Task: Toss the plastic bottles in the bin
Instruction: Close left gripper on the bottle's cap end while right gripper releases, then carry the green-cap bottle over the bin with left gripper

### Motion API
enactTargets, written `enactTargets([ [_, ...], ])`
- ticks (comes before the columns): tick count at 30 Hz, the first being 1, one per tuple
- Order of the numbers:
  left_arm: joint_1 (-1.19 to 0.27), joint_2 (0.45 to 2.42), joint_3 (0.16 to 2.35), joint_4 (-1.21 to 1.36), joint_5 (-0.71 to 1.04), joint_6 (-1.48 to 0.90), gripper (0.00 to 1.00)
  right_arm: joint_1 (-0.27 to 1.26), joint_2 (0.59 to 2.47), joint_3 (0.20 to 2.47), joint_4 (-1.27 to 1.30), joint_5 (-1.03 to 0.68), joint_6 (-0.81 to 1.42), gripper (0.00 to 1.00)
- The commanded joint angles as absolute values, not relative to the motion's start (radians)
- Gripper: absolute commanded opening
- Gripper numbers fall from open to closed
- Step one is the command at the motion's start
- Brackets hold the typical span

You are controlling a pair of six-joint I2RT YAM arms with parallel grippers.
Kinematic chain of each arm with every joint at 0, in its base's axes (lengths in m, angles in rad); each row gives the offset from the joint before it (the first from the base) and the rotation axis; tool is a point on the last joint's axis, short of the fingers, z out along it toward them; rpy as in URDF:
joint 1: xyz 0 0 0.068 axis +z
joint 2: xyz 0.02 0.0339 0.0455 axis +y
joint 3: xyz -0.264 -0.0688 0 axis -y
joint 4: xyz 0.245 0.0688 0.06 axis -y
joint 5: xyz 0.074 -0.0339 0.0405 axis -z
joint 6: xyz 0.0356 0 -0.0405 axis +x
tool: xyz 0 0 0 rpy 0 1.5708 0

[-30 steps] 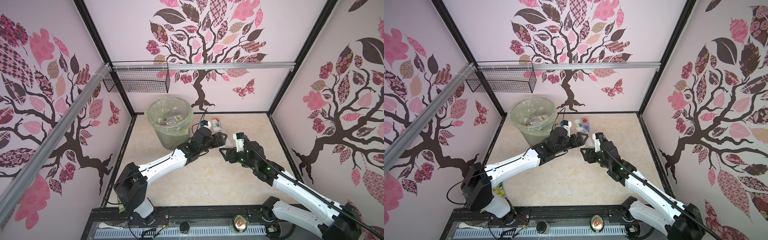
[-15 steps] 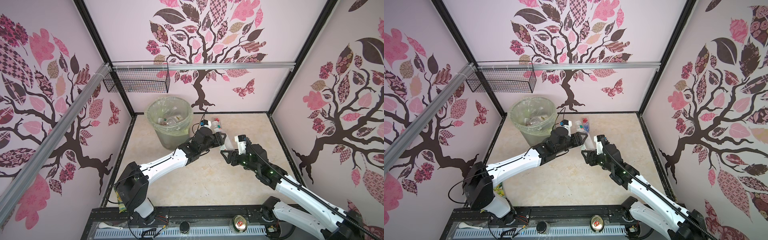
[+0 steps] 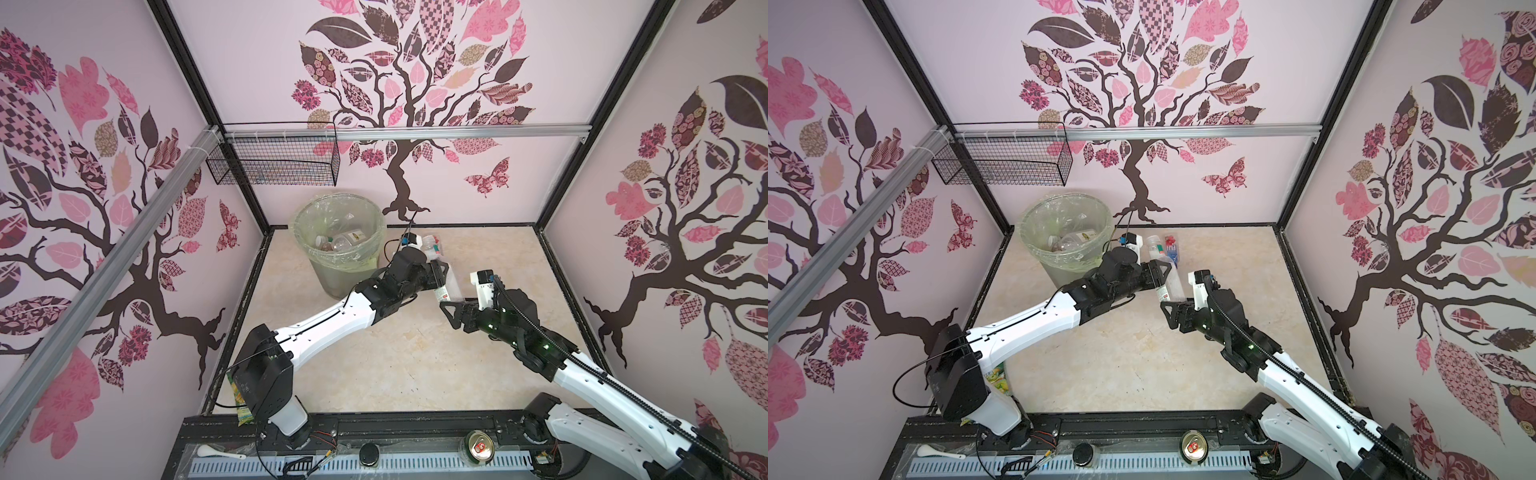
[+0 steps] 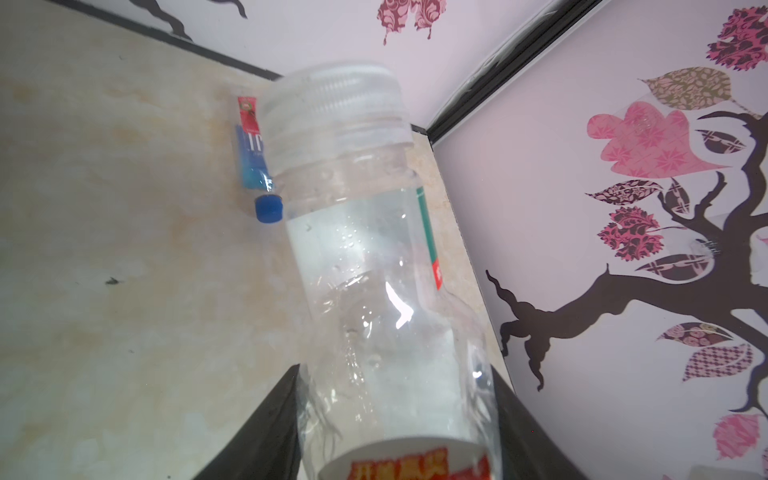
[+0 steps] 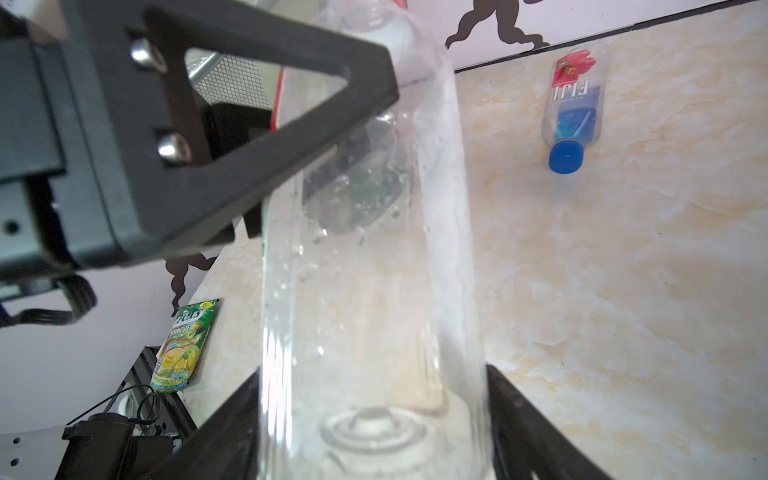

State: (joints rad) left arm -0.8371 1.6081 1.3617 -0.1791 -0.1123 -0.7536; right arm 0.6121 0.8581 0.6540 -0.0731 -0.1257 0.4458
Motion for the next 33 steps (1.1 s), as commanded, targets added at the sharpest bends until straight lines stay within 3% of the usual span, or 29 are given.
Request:
enactTargets([
  [1,-0.829,1.585,1.459,-0.292,-0.187,-0.625,0.56,0.615,0.831,0.731,-0.113,-0.093,0.396,0.89],
  [4,-0.826,1.576,1.531,-0.369,-0.242,-0.559,0.58,0.615,0.831,0.775,-0.144,-0.071,0.371,0.99],
  [17,-0.737,1.537,1.819,-0.551,-0.4,-0.322,0.58,0.614,0.911,1.034,-0.206,-0.103,0.345,1.0],
  [27,-0.682,1.469,1.993,-0.429,-0.598,0.021,0.59,0.615,1.049,1.232,-0.213,-0.186,0.373,1.0],
  [33,-0.681,1.39,2.028,-0.189,-0.648,0.212,0.59,0.615,1.065,1.23,-0.193,-0.211,0.394,1.0],
])
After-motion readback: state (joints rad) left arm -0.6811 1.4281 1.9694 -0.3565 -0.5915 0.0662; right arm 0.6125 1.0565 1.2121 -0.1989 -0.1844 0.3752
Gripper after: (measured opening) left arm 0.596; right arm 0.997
